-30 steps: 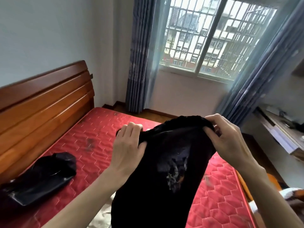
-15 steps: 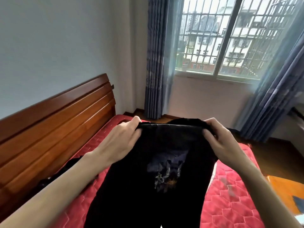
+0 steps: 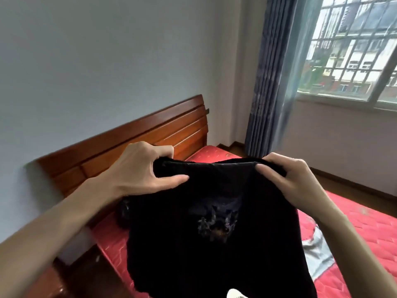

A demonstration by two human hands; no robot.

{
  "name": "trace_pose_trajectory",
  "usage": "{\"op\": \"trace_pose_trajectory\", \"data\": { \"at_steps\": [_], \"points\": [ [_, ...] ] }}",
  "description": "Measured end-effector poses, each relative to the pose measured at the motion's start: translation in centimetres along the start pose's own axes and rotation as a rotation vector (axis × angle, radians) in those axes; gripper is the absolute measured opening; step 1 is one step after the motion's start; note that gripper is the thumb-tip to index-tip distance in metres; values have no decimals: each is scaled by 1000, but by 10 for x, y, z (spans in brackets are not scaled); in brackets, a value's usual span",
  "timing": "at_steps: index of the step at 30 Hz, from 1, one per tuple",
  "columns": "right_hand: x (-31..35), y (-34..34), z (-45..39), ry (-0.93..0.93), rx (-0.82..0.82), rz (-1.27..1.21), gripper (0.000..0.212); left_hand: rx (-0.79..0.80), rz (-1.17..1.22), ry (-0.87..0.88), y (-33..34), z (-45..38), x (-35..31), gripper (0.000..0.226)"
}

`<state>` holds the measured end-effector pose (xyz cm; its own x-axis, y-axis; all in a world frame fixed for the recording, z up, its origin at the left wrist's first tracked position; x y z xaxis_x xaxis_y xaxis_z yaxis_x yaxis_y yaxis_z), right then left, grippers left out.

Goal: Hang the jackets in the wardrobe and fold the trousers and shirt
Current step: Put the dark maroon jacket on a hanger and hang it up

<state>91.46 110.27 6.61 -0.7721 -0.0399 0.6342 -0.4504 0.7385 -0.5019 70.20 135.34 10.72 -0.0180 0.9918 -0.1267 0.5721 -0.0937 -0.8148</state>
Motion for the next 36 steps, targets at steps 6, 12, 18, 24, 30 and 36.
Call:
{"op": "trace_pose_trajectory", "data": {
  "at_steps": [6,12,18,24,30,36],
  "points": [
    [36,34,-11,-55,37,-204,24,-176,70,-280,-29,67,-7,58],
    [95,80,-16,-145,127,-313,26,-368,135,-521,-77,146,-27,60],
    [167,123,-3,-235,239,-492,40,-498,90,-661,-140,231,-65,62],
    [253,162,34,-308,388,-634,35,-589,-98,-773,-201,323,-124,65],
    [339,201,83,-420,446,-644,28,-675,-359,-845,-259,404,-193,56],
    [413,241,136,-465,529,-757,29,-768,-464,-978,-301,479,-249,55]
  ]
}}
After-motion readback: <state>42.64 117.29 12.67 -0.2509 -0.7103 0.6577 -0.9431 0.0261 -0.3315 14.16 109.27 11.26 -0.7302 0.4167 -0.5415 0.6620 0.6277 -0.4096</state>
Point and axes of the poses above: each hand's wrist, its own z-axis away from the middle knuckle, its own y-axis out of the palm, x = y × z, the point moved 4 cm from there along -z, towards the middle knuckle, and after that the axes turned 3 degrees about -x, right-handed, at the moved point
